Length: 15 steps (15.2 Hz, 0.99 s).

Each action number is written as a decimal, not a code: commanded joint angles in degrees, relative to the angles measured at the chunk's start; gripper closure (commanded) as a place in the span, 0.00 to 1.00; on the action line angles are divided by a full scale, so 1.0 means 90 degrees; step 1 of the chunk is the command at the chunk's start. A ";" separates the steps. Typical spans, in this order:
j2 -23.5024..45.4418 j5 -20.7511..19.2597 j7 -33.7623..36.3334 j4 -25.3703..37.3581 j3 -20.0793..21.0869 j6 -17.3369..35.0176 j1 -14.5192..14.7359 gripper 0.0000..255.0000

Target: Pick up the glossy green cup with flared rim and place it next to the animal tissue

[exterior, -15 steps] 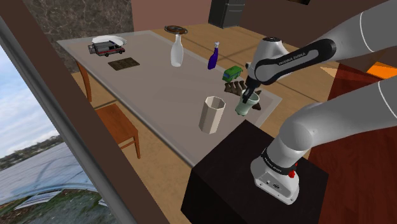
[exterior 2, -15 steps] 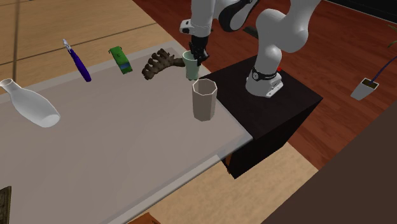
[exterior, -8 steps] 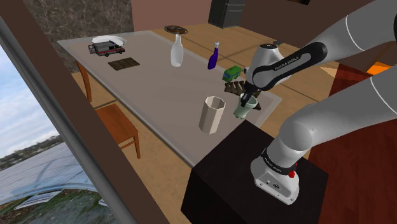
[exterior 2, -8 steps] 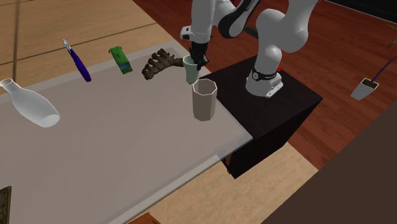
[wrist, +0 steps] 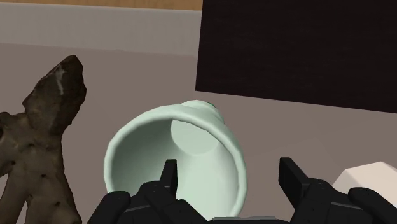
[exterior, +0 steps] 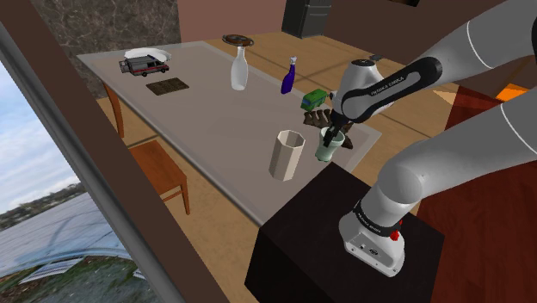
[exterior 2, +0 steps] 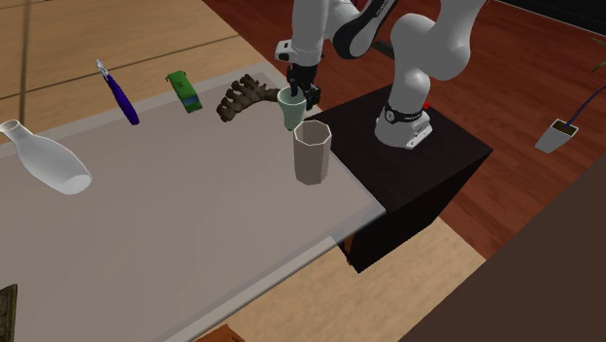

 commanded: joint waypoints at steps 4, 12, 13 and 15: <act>-0.0307 0.0068 -0.0027 0.0040 0.0070 -0.0348 0.0014 0.00; -0.1050 0.0286 -0.0101 0.0217 0.0282 -0.1274 0.0064 0.00; -0.1050 0.0286 -0.0101 0.0217 0.0282 -0.1274 0.0064 0.00; -0.1050 0.0286 -0.0101 0.0217 0.0282 -0.1274 0.0064 0.00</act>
